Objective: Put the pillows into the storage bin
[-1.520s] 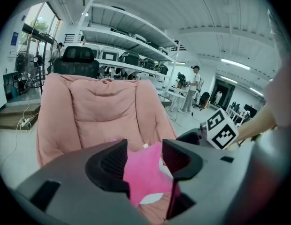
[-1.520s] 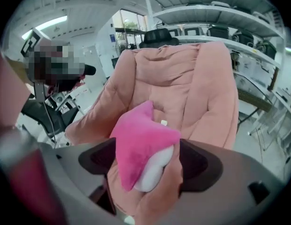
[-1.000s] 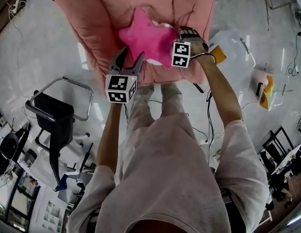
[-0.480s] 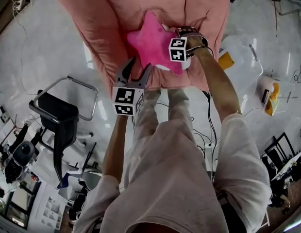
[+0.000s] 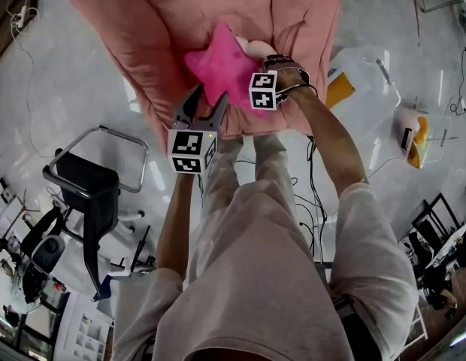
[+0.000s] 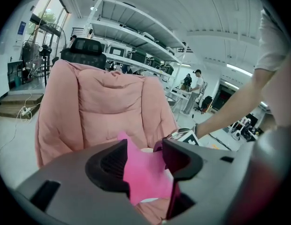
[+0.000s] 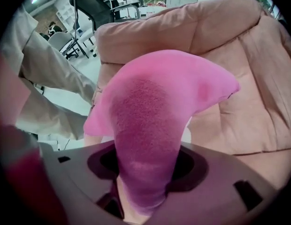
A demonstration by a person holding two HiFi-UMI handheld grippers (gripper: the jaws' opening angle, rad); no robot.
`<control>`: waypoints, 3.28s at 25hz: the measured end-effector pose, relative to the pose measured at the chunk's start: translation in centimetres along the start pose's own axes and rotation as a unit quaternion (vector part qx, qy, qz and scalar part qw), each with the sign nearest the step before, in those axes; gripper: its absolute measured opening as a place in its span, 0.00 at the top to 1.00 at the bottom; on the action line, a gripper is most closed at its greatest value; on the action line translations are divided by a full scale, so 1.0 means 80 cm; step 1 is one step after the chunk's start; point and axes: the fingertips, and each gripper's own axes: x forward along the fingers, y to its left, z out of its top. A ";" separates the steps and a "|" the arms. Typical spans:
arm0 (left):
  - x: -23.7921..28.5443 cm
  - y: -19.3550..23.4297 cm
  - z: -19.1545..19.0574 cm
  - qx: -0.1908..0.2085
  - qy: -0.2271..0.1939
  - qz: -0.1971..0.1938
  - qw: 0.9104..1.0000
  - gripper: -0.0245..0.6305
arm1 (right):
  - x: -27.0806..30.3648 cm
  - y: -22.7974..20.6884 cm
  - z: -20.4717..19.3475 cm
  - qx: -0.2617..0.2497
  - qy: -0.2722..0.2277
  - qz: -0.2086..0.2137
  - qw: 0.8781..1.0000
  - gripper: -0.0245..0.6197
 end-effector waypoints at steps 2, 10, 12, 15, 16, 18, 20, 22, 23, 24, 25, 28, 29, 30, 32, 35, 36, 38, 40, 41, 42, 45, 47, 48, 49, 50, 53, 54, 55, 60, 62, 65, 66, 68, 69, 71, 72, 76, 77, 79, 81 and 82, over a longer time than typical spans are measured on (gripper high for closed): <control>-0.001 -0.010 0.005 0.006 -0.003 -0.004 1.000 0.61 | -0.010 0.012 0.002 0.012 -0.010 -0.006 1.000 0.57; -0.002 -0.056 0.034 0.037 -0.018 -0.022 0.999 0.61 | -0.067 0.038 -0.023 0.032 -0.017 -0.060 0.998 0.60; -0.006 -0.070 0.042 0.045 -0.024 -0.027 0.998 0.61 | -0.088 0.044 -0.040 0.040 -0.017 -0.078 0.996 0.60; -0.009 -0.097 0.053 0.055 -0.031 -0.038 0.997 0.61 | -0.125 0.054 -0.073 0.065 -0.023 -0.106 0.992 0.60; -0.007 -0.108 0.058 0.059 -0.033 -0.042 0.997 0.61 | -0.139 0.056 -0.085 0.073 -0.025 -0.117 0.990 0.60; -0.003 -0.129 0.067 0.069 -0.037 -0.052 0.996 0.61 | -0.166 0.058 -0.110 0.090 -0.028 -0.137 0.986 0.60; 0.001 -0.152 0.077 0.080 -0.039 -0.064 0.994 0.61 | -0.192 0.061 -0.135 0.110 -0.030 -0.154 0.982 0.60; 0.004 -0.176 0.087 0.094 -0.041 -0.080 0.992 0.61 | -0.217 0.067 -0.159 0.134 -0.030 -0.167 0.976 0.60; 0.006 -0.189 0.093 0.102 -0.042 -0.089 0.990 0.61 | -0.228 0.070 -0.173 0.148 -0.030 -0.172 0.973 0.60; 0.009 -0.203 0.098 0.110 -0.043 -0.098 0.988 0.61 | -0.238 0.075 -0.189 0.165 -0.031 -0.176 0.970 0.60; 0.013 -0.219 0.102 0.119 -0.043 -0.107 0.986 0.61 | -0.247 0.081 -0.206 0.183 -0.032 -0.181 0.966 0.60; 0.031 -0.277 0.109 0.148 -0.039 -0.141 0.978 0.61 | -0.272 0.112 -0.271 0.244 -0.034 -0.199 0.949 0.60; 0.038 -0.299 0.110 0.158 -0.037 -0.154 0.975 0.61 | -0.281 0.125 -0.296 0.266 -0.033 -0.207 0.941 0.60; 0.044 -0.321 0.112 0.168 -0.035 -0.167 0.971 0.61 | -0.290 0.139 -0.320 0.288 -0.030 -0.213 0.933 0.60; 0.053 -0.363 0.112 0.185 -0.031 -0.192 0.963 0.61 | -0.304 0.169 -0.368 0.338 -0.028 -0.222 0.914 0.60; 0.068 -0.425 0.106 0.207 -0.023 -0.224 0.952 0.61 | -0.313 0.219 -0.435 0.428 -0.040 -0.224 0.874 0.60; 0.074 -0.444 0.102 0.214 -0.019 -0.234 0.948 0.61 | -0.313 0.235 -0.455 0.461 -0.046 -0.225 0.857 0.61; 0.082 -0.481 0.093 0.227 -0.012 -0.254 0.940 0.61 | -0.311 0.270 -0.491 0.531 -0.060 -0.225 0.815 0.61; 0.089 -0.514 0.086 0.239 -0.006 -0.272 0.932 0.61 | -0.306 0.304 -0.522 0.603 -0.083 -0.223 0.761 0.61; 0.093 -0.529 0.083 0.244 -0.002 -0.279 0.929 0.61 | -0.303 0.318 -0.535 0.639 -0.099 -0.222 0.730 0.61; 0.097 -0.543 0.080 0.250 0.001 -0.286 0.925 0.61 | -0.299 0.331 -0.546 0.673 -0.116 -0.222 0.696 0.61; 0.112 -0.576 0.073 0.263 0.011 -0.306 0.915 0.61 | -0.286 0.368 -0.575 0.758 -0.160 -0.222 0.591 0.62; 0.122 -0.592 0.067 0.270 0.019 -0.313 0.910 0.61 | -0.275 0.386 -0.592 0.799 -0.185 -0.222 0.528 0.62; 0.127 -0.598 0.065 0.273 0.022 -0.315 0.909 0.61 | -0.269 0.394 -0.601 0.815 -0.196 -0.221 0.498 0.62; 0.130 -0.604 0.062 0.276 0.025 -0.317 0.907 0.61 | -0.261 0.401 -0.608 0.830 -0.206 -0.220 0.470 0.62; 0.133 -0.608 0.059 0.278 0.028 -0.319 0.906 0.61 | -0.252 0.408 -0.614 0.842 -0.214 -0.218 0.445 0.62; 0.145 -0.618 0.052 0.283 0.036 -0.320 0.903 0.61 | -0.228 0.415 -0.633 0.864 -0.224 -0.215 0.396 0.62; 0.150 -0.621 0.052 0.284 0.038 -0.320 0.903 0.61 | -0.222 0.413 -0.640 0.870 -0.229 -0.213 0.382 0.61; 0.155 -0.623 0.052 0.284 0.040 -0.320 0.903 0.61 | -0.214 0.409 -0.649 0.876 -0.237 -0.208 0.365 0.60; 0.171 -0.616 0.050 0.269 0.045 -0.308 0.911 0.61 | -0.128 0.416 -0.658 0.912 -0.206 -0.156 0.319 0.25; 0.174 -0.606 0.049 0.265 0.047 -0.304 0.914 0.61 | -0.123 0.413 -0.643 0.908 -0.209 -0.155 0.327 0.25; 0.175 -0.588 0.053 0.260 0.047 -0.296 0.918 0.61 | -0.131 0.393 -0.620 0.896 -0.228 -0.160 0.345 0.25; 0.171 -0.582 0.053 0.258 0.046 -0.292 0.920 0.61 | -0.136 0.387 -0.614 0.892 -0.233 -0.161 0.353 0.25; 0.161 -0.570 0.056 0.253 0.041 -0.284 0.924 0.61 | -0.150 0.373 -0.605 0.882 -0.247 -0.167 0.364 0.26; 0.158 -0.564 0.059 0.250 0.039 -0.279 0.927 0.61 | -0.157 0.363 -0.602 0.877 -0.254 -0.172 0.369 0.26; 0.157 -0.549 0.067 0.244 0.034 -0.268 0.931 0.61 | -0.169 0.340 -0.596 0.867 -0.268 -0.179 0.381 0.28; 0.157 -0.540 0.070 0.240 0.033 -0.263 0.934 0.61 | -0.173 0.328 -0.592 0.861 -0.275 -0.181 0.388 0.28; 0.149 -0.500 0.078 0.222 0.023 -0.233 0.946 0.61 | -0.188 0.279 -0.558 0.831 -0.301 -0.183 0.430 0.30; 0.146 -0.488 0.081 0.216 0.020 -0.225 0.950 0.61 | -0.193 0.264 -0.547 0.823 -0.307 -0.181 0.442 0.30; 0.140 -0.459 0.089 0.202 0.012 -0.209 0.957 0.61 | -0.203 0.231 -0.515 0.806 -0.320 -0.173 0.467 0.30; 0.130 -0.423 0.097 0.188 0.005 -0.189 0.964 0.61 | -0.213 0.195 -0.473 0.783 -0.335 -0.162 0.498 0.30; 0.125 -0.403 0.100 0.180 0.002 -0.178 0.967 0.61 | -0.216 0.176 -0.450 0.770 -0.342 -0.156 0.515 0.30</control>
